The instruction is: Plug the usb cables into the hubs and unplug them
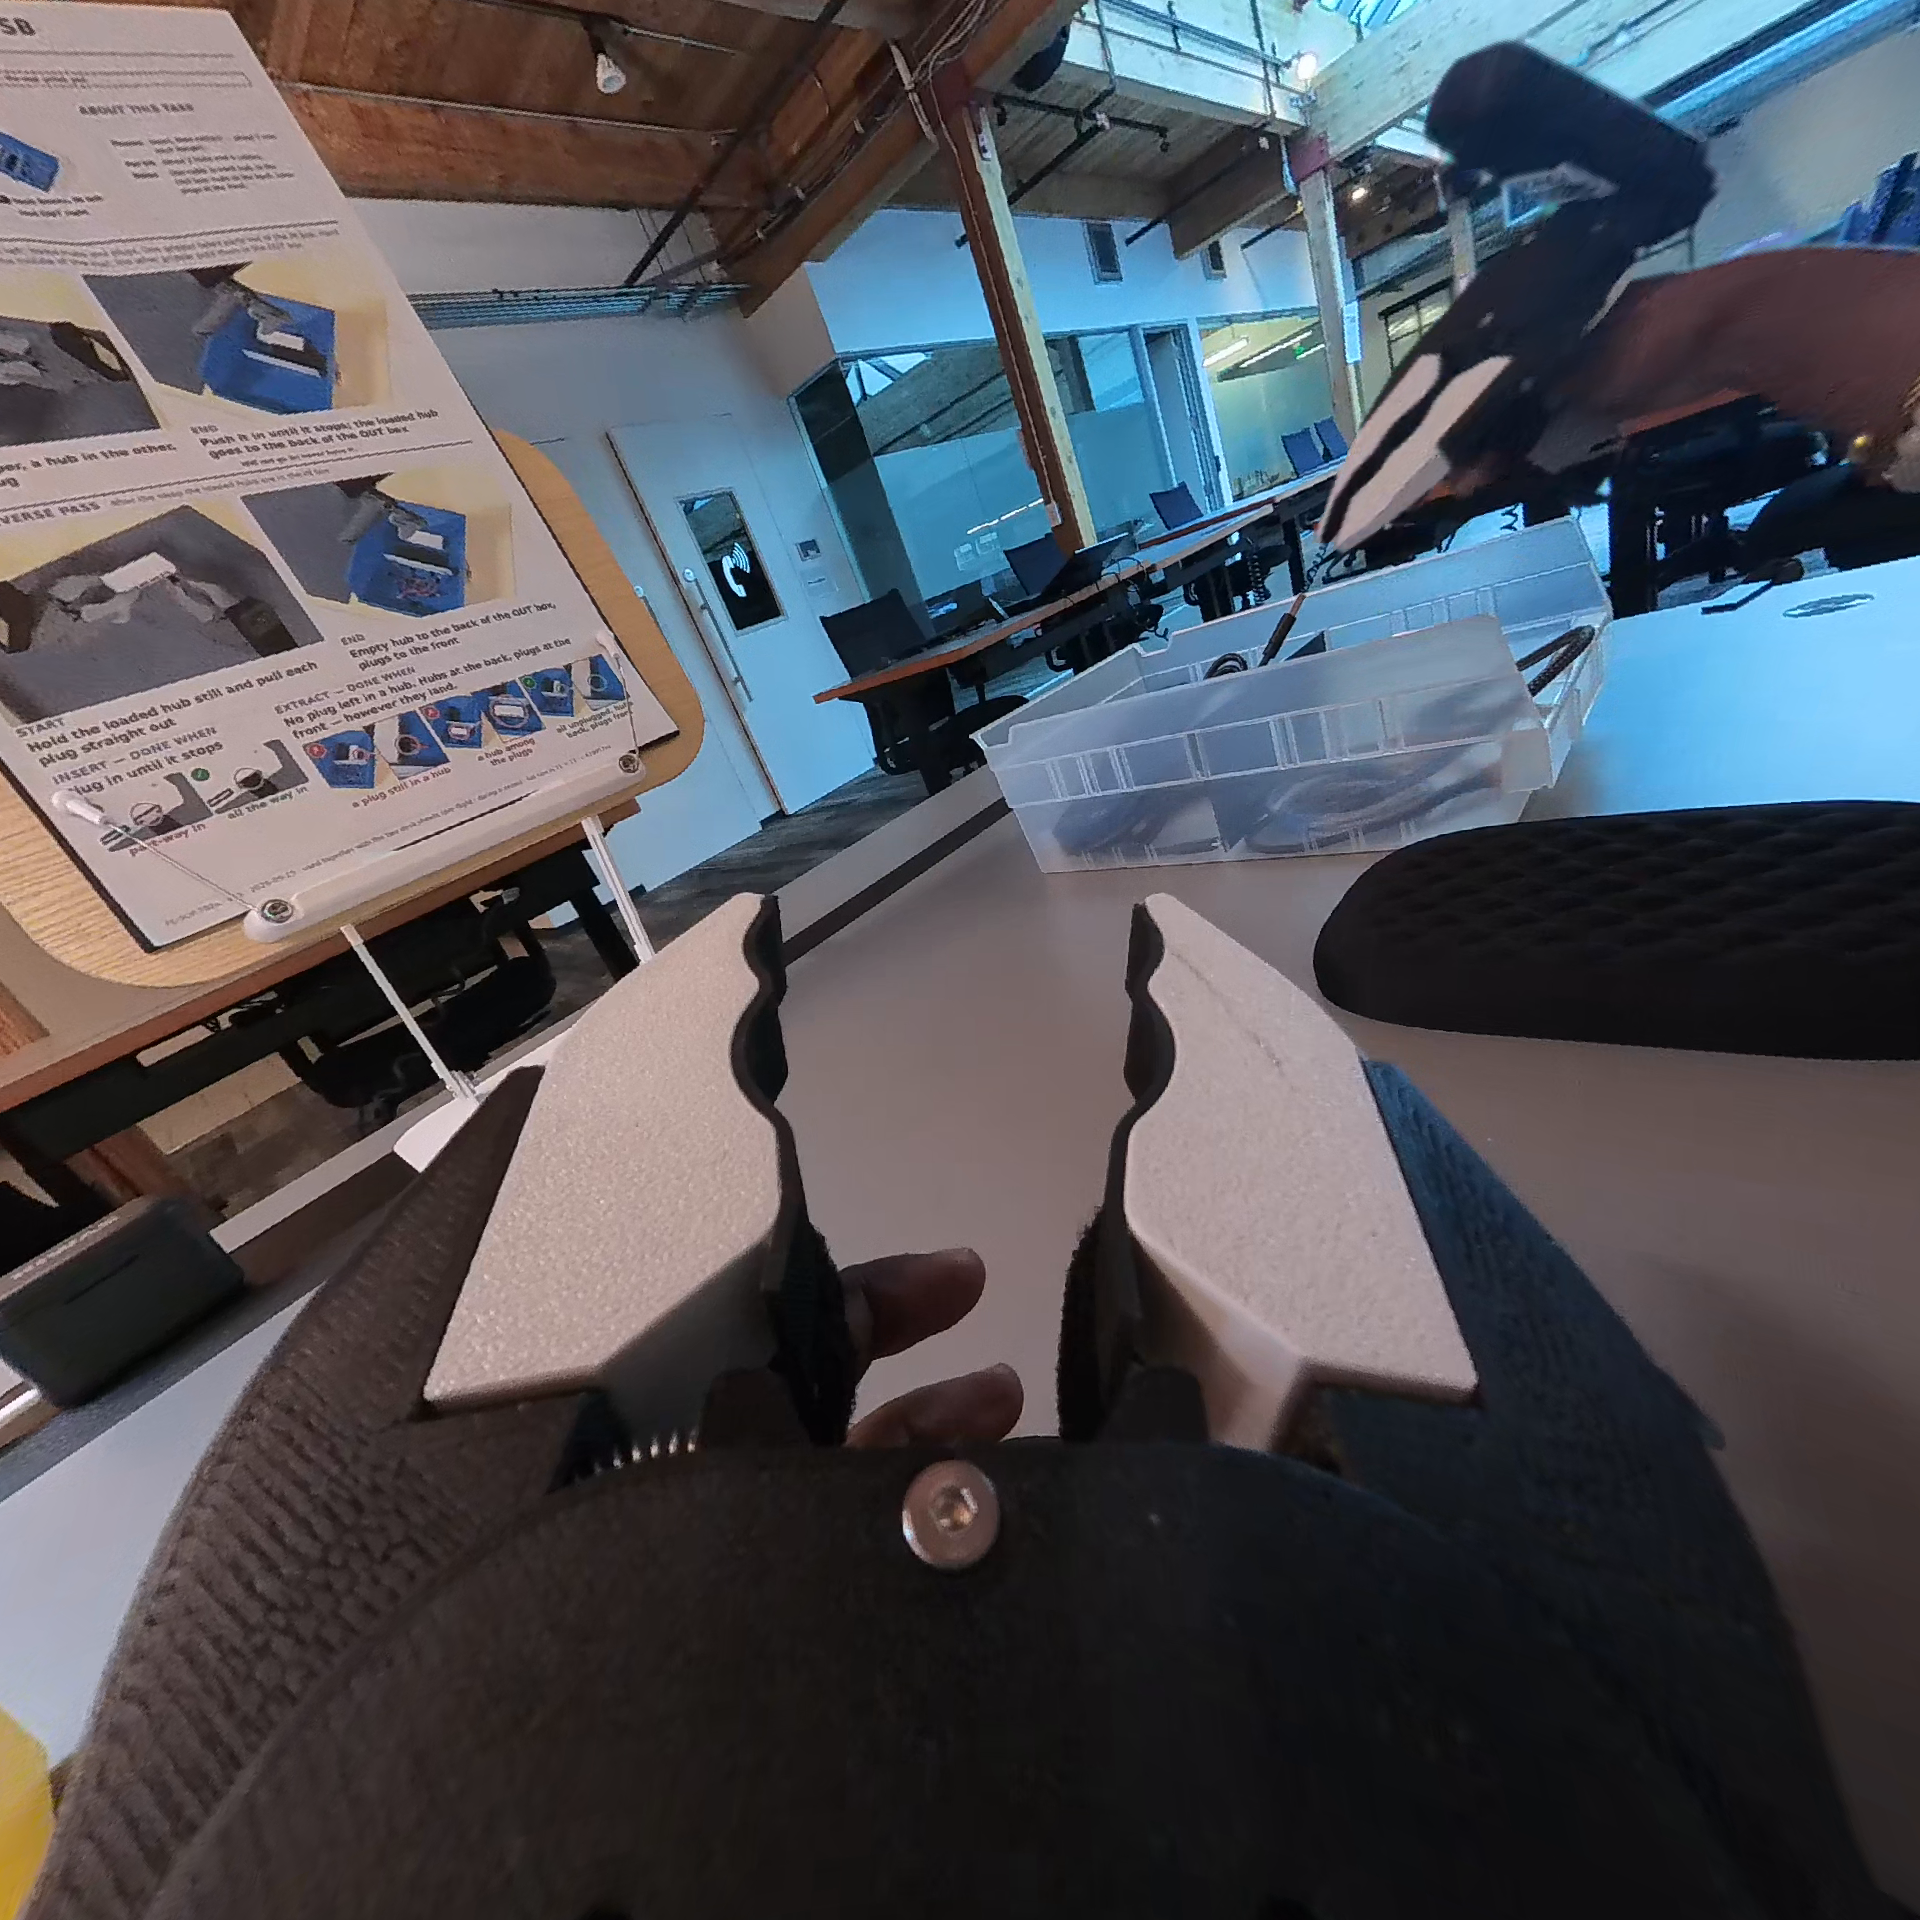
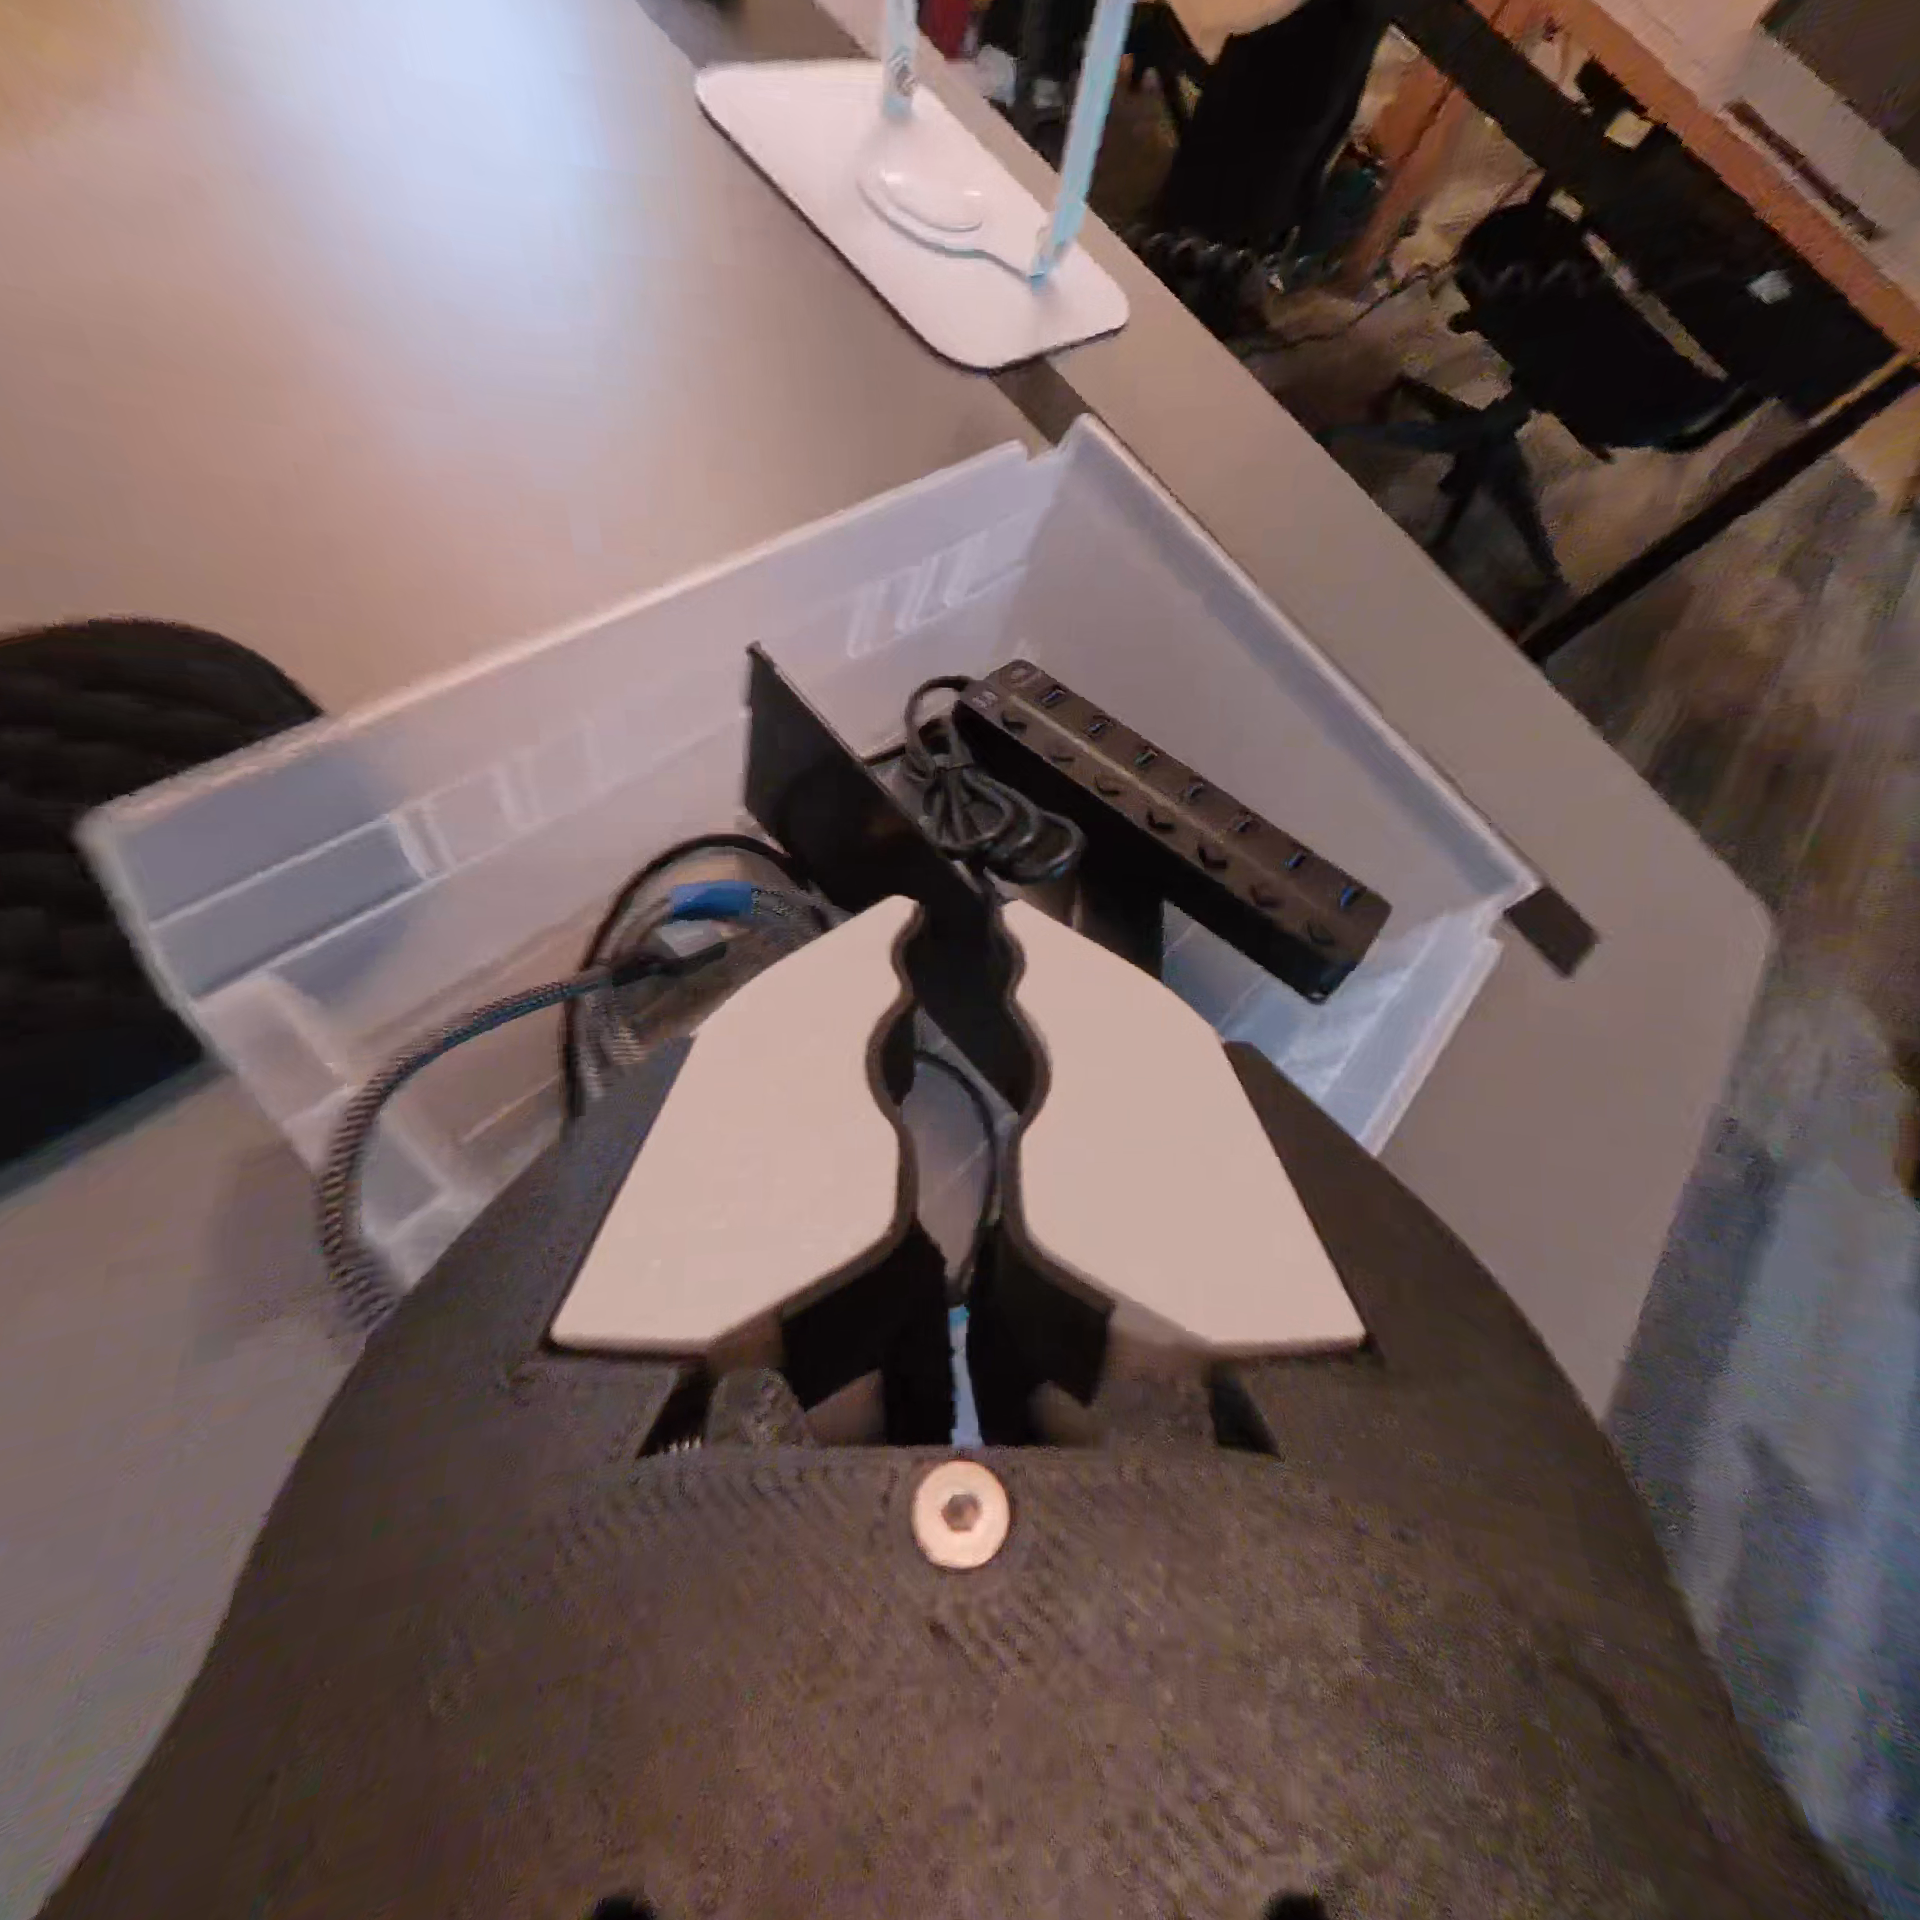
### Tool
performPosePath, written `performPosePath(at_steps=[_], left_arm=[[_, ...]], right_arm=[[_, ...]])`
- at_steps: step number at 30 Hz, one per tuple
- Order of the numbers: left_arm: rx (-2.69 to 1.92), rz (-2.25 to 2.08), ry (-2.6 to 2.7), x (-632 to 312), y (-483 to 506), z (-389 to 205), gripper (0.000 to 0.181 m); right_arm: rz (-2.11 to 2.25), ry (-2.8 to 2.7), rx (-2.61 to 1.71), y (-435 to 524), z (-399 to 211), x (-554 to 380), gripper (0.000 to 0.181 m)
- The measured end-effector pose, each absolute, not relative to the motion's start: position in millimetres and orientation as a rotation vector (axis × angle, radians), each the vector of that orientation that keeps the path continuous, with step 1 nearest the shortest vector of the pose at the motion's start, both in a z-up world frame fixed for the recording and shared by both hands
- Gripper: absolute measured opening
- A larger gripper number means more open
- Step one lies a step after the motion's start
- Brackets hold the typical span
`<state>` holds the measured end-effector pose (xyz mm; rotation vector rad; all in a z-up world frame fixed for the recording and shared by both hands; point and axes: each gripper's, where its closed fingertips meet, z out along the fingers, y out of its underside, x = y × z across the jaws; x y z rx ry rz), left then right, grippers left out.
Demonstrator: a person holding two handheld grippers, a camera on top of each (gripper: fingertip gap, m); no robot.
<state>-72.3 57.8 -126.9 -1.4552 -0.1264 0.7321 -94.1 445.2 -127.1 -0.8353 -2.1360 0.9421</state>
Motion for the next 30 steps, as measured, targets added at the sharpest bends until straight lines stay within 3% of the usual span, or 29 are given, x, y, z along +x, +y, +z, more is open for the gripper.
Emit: performPosePath(at_steps=[4, 10, 22, 30], left_arm=[[-1.452, 0.733, -0.129, -72, 57, -126, 0.063], [-1.453, 0.731, -0.126, -72, 58, -126, 0.063], [-1.468, 0.746, -0.103, -70, 60, -128, 0.063], [-1.451, 0.755, -0.109, -70, 58, -124, 0.063]], right_arm=[[0.812, -2.063, -0.782, 449, -135, -123, 0.0], [0.535, -2.187, -0.871, 469, -173, -139, 0.0], [0.256, -2.065, -0.882, 493, -186, -169, 0.003], [0.602, -1.493, -0.842, 462, -53, -115, 0.091]])
